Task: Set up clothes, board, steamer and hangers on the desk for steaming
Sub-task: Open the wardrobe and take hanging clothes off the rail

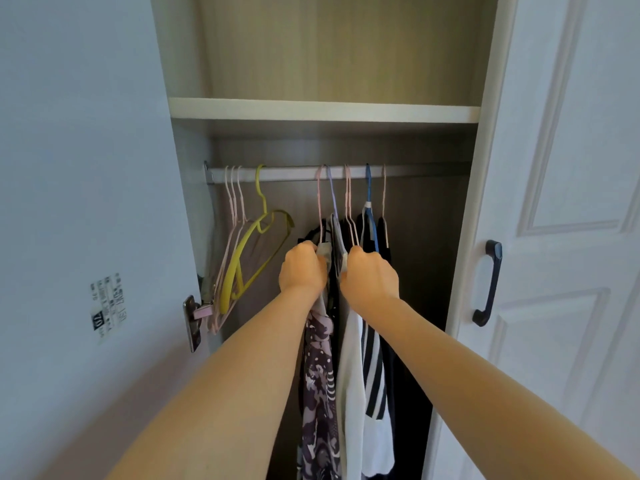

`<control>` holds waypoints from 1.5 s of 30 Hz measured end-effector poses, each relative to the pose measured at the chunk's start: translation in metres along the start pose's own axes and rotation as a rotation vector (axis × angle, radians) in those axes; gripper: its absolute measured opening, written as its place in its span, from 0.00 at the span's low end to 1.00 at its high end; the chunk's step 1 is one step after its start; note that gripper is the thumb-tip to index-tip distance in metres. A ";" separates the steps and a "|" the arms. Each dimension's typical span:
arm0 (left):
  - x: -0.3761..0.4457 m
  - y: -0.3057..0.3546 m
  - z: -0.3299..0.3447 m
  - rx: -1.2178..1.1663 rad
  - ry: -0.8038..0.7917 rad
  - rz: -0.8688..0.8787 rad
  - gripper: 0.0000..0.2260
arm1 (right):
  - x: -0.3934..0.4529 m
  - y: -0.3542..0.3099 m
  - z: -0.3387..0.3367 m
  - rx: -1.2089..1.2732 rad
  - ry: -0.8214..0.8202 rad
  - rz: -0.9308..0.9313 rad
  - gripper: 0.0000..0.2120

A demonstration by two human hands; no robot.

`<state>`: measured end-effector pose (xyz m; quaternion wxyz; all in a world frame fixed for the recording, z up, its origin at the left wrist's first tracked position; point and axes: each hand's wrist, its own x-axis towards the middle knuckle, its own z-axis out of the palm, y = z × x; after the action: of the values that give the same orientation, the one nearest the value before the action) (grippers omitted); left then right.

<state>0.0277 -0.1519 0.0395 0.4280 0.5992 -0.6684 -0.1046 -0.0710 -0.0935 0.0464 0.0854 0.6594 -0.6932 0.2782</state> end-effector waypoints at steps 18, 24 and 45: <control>0.048 0.021 0.006 -0.915 -0.109 -0.457 0.10 | 0.031 -0.007 0.016 0.791 -0.011 0.262 0.10; 0.055 0.039 -0.017 -0.945 -0.013 -0.506 0.10 | 0.032 -0.011 -0.012 0.786 0.034 0.216 0.12; -0.067 0.040 -0.025 -0.983 -0.014 -0.486 0.10 | -0.081 -0.002 -0.048 0.819 -0.033 0.283 0.13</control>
<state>0.0110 -0.0722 0.0515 0.6167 0.4650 -0.3861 -0.5043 -0.0722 0.0009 0.0476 -0.2332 0.5416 -0.6105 0.5287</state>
